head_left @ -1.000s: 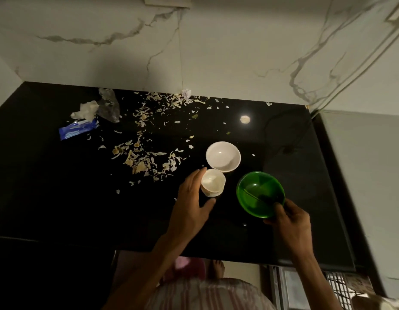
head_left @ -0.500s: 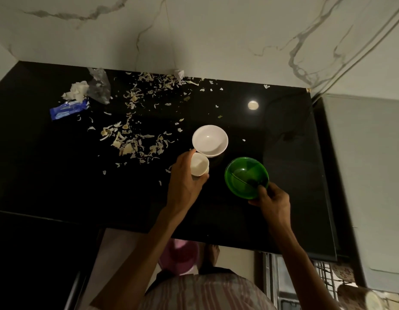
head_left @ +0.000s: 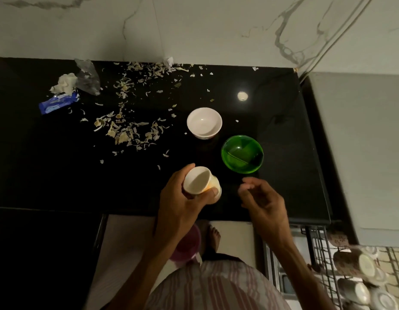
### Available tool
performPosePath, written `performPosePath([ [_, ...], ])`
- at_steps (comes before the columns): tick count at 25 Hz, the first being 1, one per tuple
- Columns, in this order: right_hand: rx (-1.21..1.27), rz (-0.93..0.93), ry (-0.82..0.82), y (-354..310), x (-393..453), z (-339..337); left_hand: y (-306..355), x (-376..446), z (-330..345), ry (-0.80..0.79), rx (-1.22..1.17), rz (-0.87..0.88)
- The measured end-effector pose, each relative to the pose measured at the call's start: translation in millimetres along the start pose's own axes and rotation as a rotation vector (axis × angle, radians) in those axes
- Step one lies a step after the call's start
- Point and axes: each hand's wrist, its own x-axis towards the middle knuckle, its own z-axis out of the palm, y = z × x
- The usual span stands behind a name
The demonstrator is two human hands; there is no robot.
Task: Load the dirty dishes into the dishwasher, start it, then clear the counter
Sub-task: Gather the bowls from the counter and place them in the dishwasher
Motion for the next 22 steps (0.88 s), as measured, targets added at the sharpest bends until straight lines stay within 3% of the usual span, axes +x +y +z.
performPosePath([
  [5, 0.044, 0.013, -0.205, 9, -61, 23, -8, -44, -2, -0.139, -0.175, -0.18],
  [13, 0.189, 0.037, -0.043, 33, -127, 6, -20, -90, 25, -0.47, -0.384, -0.502],
  [22, 0.143, 0.042, 0.11, 64, -166, -67, 5, -134, 93, -0.693, -0.161, -0.434],
])
